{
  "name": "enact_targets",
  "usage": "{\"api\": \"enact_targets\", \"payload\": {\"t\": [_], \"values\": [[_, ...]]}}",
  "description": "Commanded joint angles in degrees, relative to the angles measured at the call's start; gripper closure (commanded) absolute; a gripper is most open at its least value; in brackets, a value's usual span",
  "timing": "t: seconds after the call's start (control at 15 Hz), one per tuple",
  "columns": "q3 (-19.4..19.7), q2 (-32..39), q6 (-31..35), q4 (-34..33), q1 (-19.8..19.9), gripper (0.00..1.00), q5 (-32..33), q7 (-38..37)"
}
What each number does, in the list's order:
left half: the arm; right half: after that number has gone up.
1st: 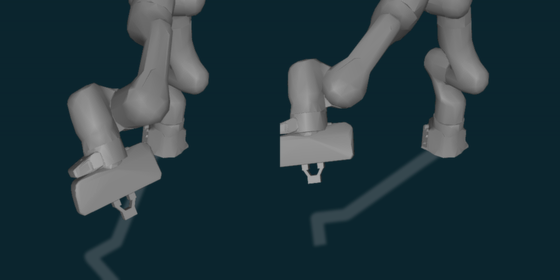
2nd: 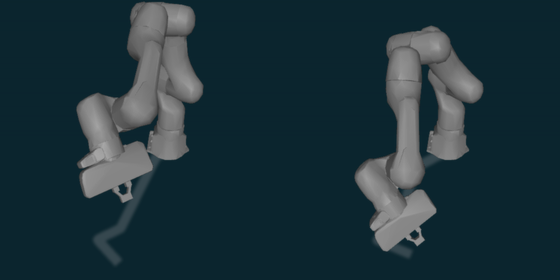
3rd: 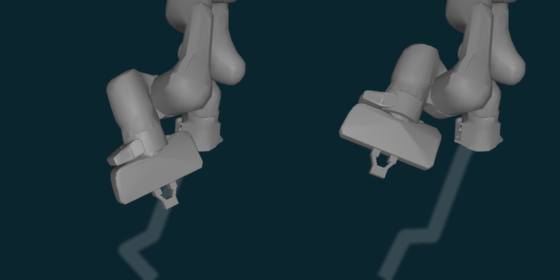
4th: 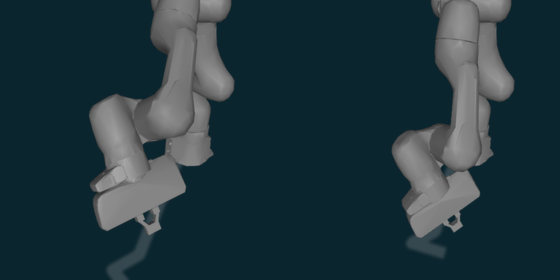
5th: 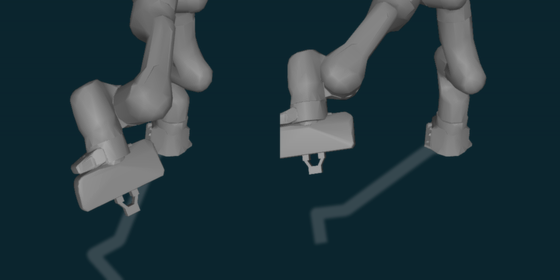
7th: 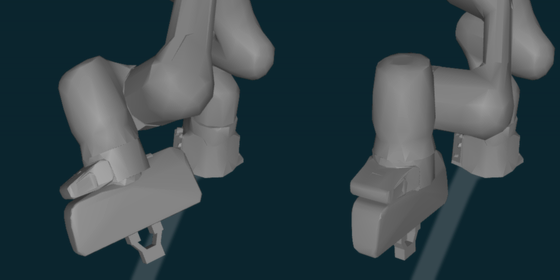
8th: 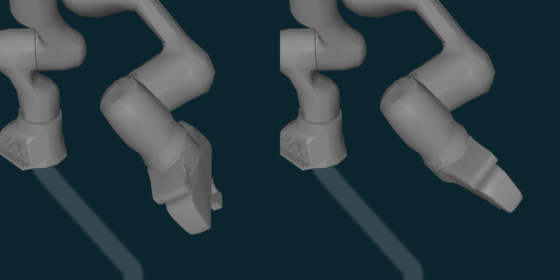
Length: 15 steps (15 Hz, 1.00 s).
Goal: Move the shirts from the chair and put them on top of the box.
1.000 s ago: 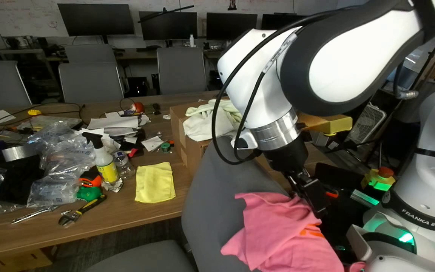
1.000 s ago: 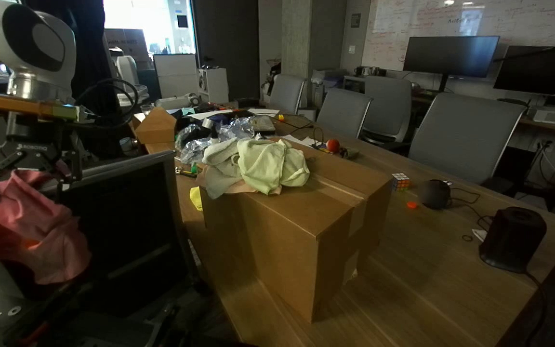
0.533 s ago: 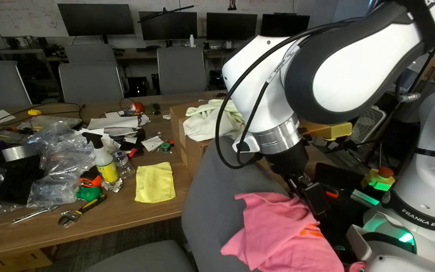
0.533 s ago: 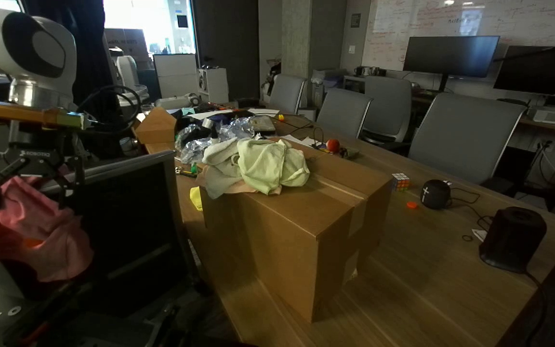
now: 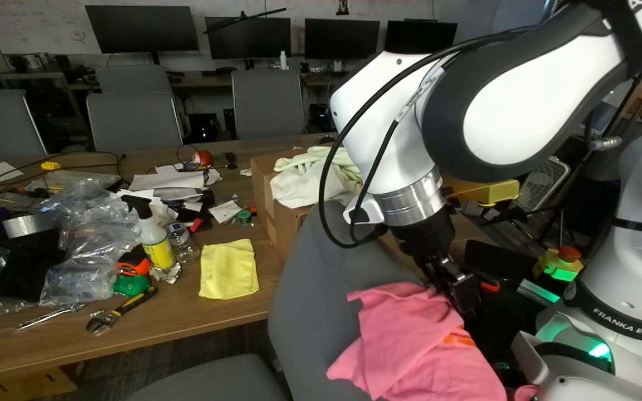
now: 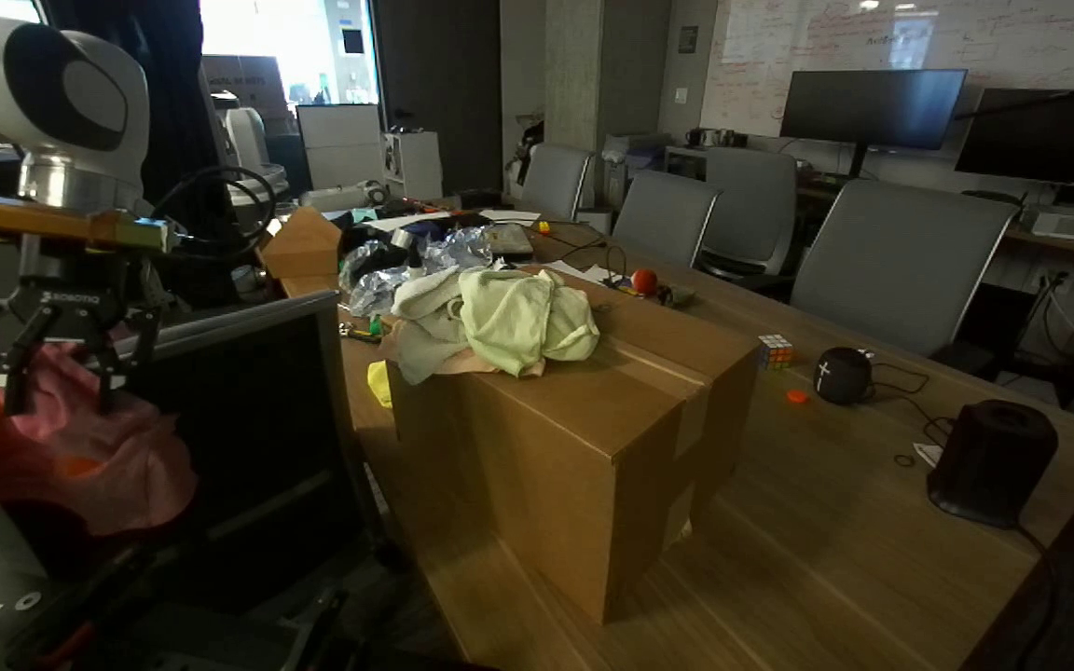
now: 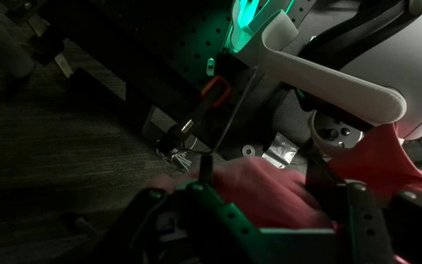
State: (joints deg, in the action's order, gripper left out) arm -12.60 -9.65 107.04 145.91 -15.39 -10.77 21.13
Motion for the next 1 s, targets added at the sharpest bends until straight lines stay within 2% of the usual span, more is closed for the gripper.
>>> {"api": "enact_targets", "payload": {"t": [0.0, 0.33, 0.73, 0.93], "values": [[0.6, -2.5, 0.9, 1.2, -0.2, 0.65, -1.3, 1.5], [0.8, -3.8, 1.4, 1.4, -0.2, 0.99, -1.2, 0.8], [1.2, -9.3, 3.2, 2.7, -0.3, 0.98, -1.1, -0.9], [1.9, -14.4, 5.3, 3.8, 0.5, 0.98, 0.5, -4.6]]}}
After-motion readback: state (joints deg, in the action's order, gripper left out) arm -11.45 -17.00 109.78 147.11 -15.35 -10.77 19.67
